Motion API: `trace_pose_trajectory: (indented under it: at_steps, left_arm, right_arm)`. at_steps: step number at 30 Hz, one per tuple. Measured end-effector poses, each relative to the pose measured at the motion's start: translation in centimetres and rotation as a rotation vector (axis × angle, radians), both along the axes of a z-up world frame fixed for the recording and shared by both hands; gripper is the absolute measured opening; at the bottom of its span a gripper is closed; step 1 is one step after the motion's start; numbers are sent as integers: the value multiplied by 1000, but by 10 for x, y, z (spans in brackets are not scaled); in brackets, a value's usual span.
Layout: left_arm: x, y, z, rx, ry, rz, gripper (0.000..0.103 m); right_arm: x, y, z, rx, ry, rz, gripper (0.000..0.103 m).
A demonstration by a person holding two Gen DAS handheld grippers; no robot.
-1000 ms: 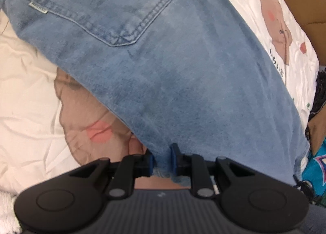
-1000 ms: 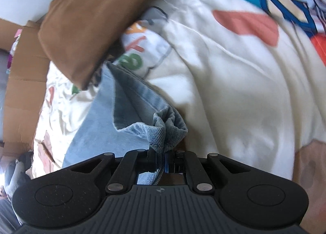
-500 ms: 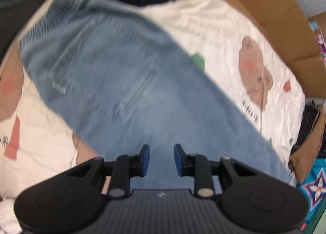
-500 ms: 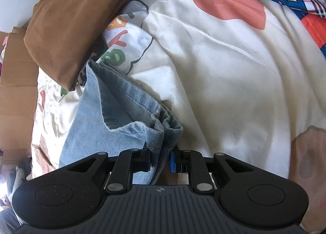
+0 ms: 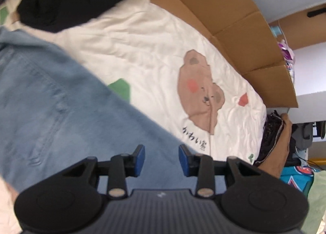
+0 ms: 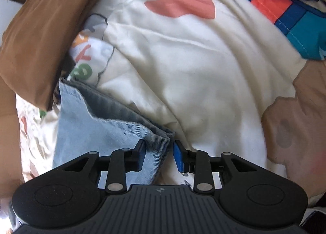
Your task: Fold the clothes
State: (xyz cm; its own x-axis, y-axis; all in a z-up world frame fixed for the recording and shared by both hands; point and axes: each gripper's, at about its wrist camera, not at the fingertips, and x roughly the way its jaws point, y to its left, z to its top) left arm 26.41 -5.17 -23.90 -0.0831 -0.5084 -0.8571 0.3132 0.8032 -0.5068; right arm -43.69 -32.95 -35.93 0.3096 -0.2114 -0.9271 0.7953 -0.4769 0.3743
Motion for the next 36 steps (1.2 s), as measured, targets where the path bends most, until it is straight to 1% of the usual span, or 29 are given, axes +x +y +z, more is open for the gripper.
trace_pose_trajectory:
  at_steps: [2,5,7,9,12,15,19,21,24,26,28,29,30,31,32,34,36]
  left_arm:
    - [-2,-8,-5,-12,-2,6,39]
    - [-7,-17,-12,-15,7,11,39]
    - [-13,-22,-15,-2,3,-4,42]
    - [-20,-28,-22,28,-19,-44,46]
    - [-29,-37,-34,74,-52,-101,46]
    - [-36,-40,-45,85,-71,-125,46]
    - [-41,-44,-55,96,-128,-179,46]
    - [-39,-44,-60,104,-158,-184,46]
    - [-34,-45,-71,131,-177,-182,46]
    - [-33,-45,-77,149,-191,-181,46]
    - [-34,-44,-80,160,-216,-179,46]
    - [-36,-42,-79,161,-228,-173,46]
    - [-37,-40,-79,158,-236,-165,47]
    - [-40,-37,-78,152,-240,-155,48]
    - [-42,-33,-77,150,-247,-146,48]
    - [-46,-22,-74,155,-274,-130,48]
    - [-49,-10,-71,161,-303,-115,48]
  right_arm:
    - [3,-4,8,-11,36,20,34]
    - [6,-9,20,-30,67,63,34]
    - [8,-10,28,-54,88,96,34]
    - [14,-11,34,-93,108,144,34]
    - [27,-10,41,-187,155,263,35]
    - [45,-5,46,-265,207,379,34]
    - [73,-6,45,-343,257,533,33]
    - [86,-8,39,-351,268,589,32]
    - [100,-14,20,-322,278,646,32]
    - [106,-20,8,-295,307,668,31]
    - [107,-28,-1,-290,326,675,25]
    - [107,-33,-4,-293,332,677,21]
    - [107,-38,-6,-297,336,678,18]
    - [108,-42,-6,-304,339,677,13]
    - [109,-46,-5,-314,341,678,12]
    - [113,-51,-1,-349,344,688,12]
    - [120,-57,5,-413,359,696,13]
